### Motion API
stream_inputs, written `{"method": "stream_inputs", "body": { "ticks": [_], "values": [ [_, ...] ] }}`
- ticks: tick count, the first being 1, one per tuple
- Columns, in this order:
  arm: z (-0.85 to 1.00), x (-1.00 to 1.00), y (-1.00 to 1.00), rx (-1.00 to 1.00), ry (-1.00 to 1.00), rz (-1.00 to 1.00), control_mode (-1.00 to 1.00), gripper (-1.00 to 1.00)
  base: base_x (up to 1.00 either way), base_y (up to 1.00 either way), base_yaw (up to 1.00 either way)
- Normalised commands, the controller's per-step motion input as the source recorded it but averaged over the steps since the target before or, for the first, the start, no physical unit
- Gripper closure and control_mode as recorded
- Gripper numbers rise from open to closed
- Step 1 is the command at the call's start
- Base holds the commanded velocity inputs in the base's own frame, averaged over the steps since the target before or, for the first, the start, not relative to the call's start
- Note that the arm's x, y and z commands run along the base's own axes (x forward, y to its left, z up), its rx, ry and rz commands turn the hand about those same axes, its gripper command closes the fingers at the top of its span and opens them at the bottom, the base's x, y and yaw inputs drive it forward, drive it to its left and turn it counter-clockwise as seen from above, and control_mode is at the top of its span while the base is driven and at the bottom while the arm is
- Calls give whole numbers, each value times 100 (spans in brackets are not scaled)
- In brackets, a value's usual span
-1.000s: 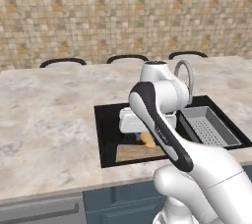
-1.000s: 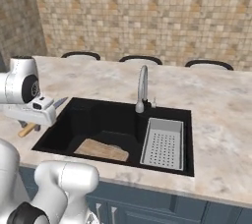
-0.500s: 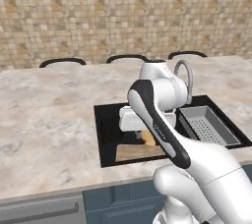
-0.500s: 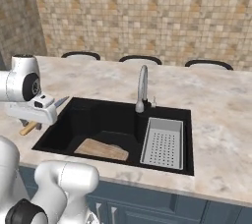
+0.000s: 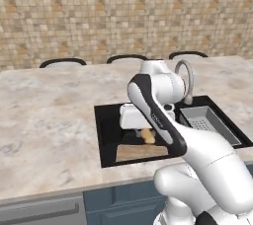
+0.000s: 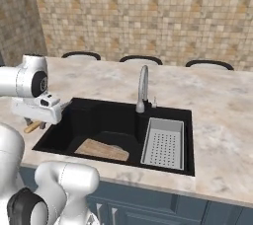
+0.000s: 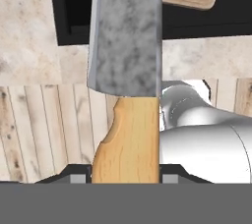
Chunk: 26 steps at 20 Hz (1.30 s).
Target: Move the cutting board and knife to the sink. Then move spray from the cabinet to the counter.
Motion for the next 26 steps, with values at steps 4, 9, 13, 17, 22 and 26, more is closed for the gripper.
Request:
{"method": "stream_inputs", "body": {
  "ticks": [4, 9, 13, 17, 22, 26],
  "values": [
    [14, 69, 0, 0, 36, 0, -100, 100, 0, 0, 0],
    [0, 43, -3, 0, 12, 0, -100, 100, 0, 0, 0],
    [-50, 47, -25, 0, 0, 0, -100, 100, 0, 0, 0],
    [-52, 51, -37, -3, -5, 5, -100, 100, 0, 0, 0],
    [-46, 47, -16, -5, -22, 6, -100, 100, 0, 0, 0],
    [-46, 18, 0, -4, -21, 6, -100, 100, 0, 0, 0]
  ]
}}
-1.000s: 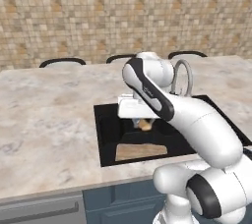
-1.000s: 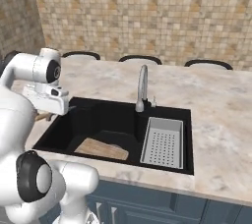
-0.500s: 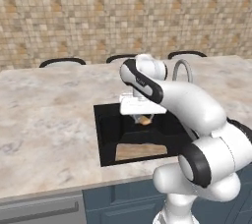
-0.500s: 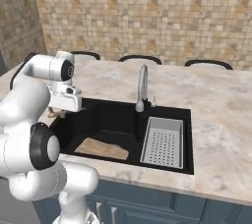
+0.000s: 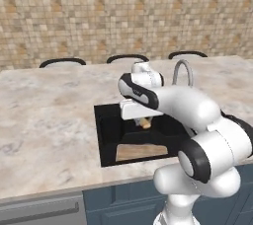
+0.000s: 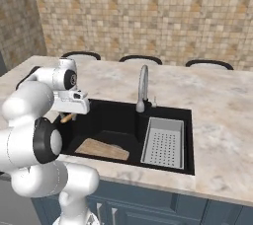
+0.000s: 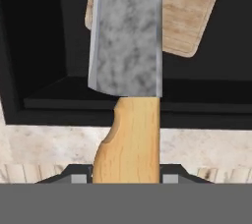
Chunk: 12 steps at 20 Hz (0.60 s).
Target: Move the cutting board and knife to the sink. Then move spray from the cabinet to the counter.
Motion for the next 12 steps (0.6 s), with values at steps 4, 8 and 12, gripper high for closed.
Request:
{"method": "stream_inputs", "body": {
  "ticks": [4, 8, 12],
  "values": [
    [-24, 2, 0, -1, -7, 12, -100, 100, 0, 0, 0],
    [-17, 34, -4, 0, 0, 16, -100, 100, 0, 0, 0],
    [-24, 31, 0, 0, 1, 12, -100, 100, 0, 0, 0]
  ]
}}
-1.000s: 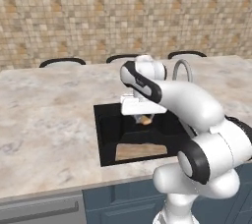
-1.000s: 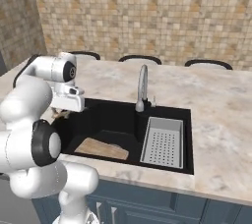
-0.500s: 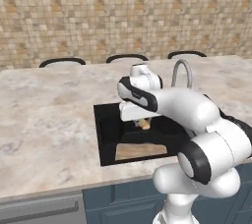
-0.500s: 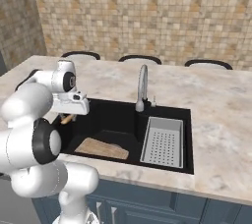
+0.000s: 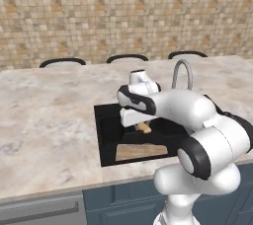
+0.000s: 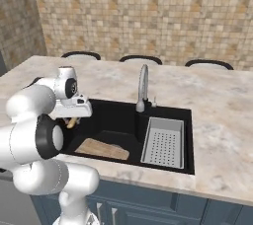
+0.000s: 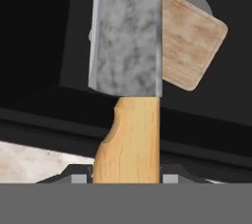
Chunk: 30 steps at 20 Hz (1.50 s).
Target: Move the cutting board and knife to the sink. Then move spray from the cabinet to the counter.
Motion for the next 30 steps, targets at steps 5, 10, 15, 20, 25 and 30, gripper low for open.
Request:
{"method": "stream_inputs", "body": {
  "ticks": [5, 10, 15, 20, 25, 30],
  "values": [
    [-38, 0, -6, 0, 10, 5, -100, 100, 0, 0, 0],
    [-54, 0, -2, 0, 7, 1, -100, 100, 0, 0, 0],
    [-32, 0, -6, 0, 3, 1, -100, 100, 0, 0, 0],
    [0, 4, -19, 0, 2, 13, -100, 100, 0, 0, 0],
    [0, 2, -46, 1, 1, 32, -100, 100, 0, 0, 0],
    [0, 0, -48, 5, 0, 31, -100, 100, 0, 0, 0]
  ]
}}
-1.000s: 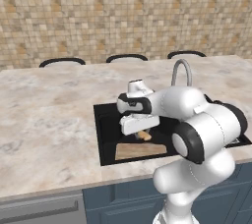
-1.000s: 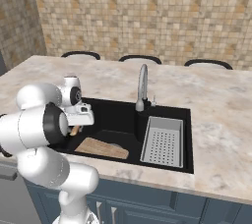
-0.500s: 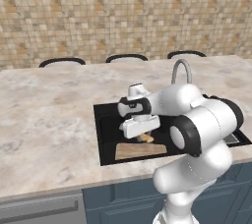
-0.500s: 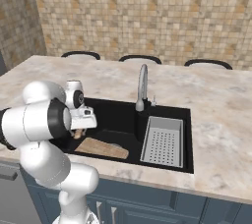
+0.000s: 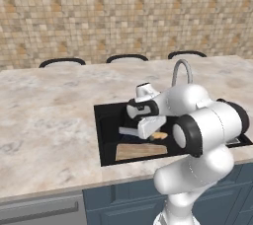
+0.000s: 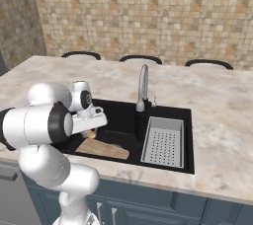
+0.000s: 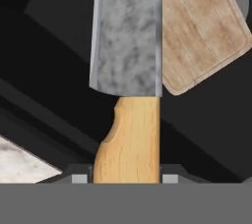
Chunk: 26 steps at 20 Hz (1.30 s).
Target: Move the cutting board and knife to the sink. Then move spray from the cabinet to the counter.
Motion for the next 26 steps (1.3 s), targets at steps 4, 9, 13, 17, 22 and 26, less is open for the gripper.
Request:
{"method": "stream_inputs", "body": {
  "ticks": [4, 9, 13, 17, 22, 26],
  "values": [
    [0, -5, -19, 8, 0, 20, -100, 100, 0, 0, 0],
    [0, -15, -8, 2, -1, 27, -100, 100, 0, 0, 0],
    [-22, 5, -16, 0, 4, 10, -100, 100, 0, 0, 0],
    [-37, 1, -6, 0, 1, 0, -100, 100, 0, 0, 0],
    [-31, 9, 0, 0, 0, 0, -100, 100, 0, 0, 0],
    [-37, 27, -2, 2, 0, 0, -100, 100, 0, 0, 0]
  ]
}}
